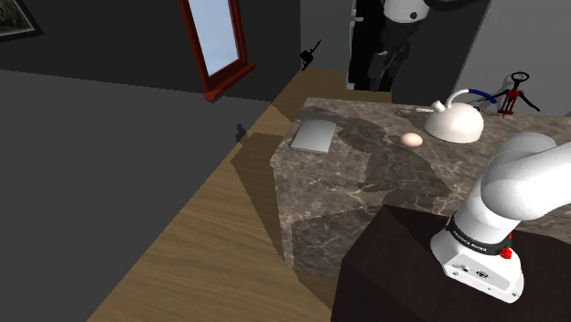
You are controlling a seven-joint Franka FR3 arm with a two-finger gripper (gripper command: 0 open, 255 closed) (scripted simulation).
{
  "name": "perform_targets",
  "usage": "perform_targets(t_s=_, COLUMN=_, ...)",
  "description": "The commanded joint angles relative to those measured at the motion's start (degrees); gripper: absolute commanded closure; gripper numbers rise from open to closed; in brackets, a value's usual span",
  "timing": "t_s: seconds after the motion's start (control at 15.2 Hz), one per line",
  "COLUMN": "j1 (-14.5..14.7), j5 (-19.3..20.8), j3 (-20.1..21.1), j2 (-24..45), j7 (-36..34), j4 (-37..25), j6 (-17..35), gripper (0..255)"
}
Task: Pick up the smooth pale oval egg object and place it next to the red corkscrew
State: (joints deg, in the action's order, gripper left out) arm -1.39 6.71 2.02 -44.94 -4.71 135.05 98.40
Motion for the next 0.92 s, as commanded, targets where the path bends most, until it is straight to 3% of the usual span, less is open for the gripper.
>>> perform_targets(t_s=0.0, j1=0.00, j5=0.00, j3=0.00, j2=0.00, j7=0.00, j4=0.00, j6=0.00, gripper=0)
perform_targets(t_s=0.86, j1=-5.86, j5=7.95, j3=-15.75, j2=-6.28, j7=13.03, j4=20.36, j6=16.21, gripper=0)
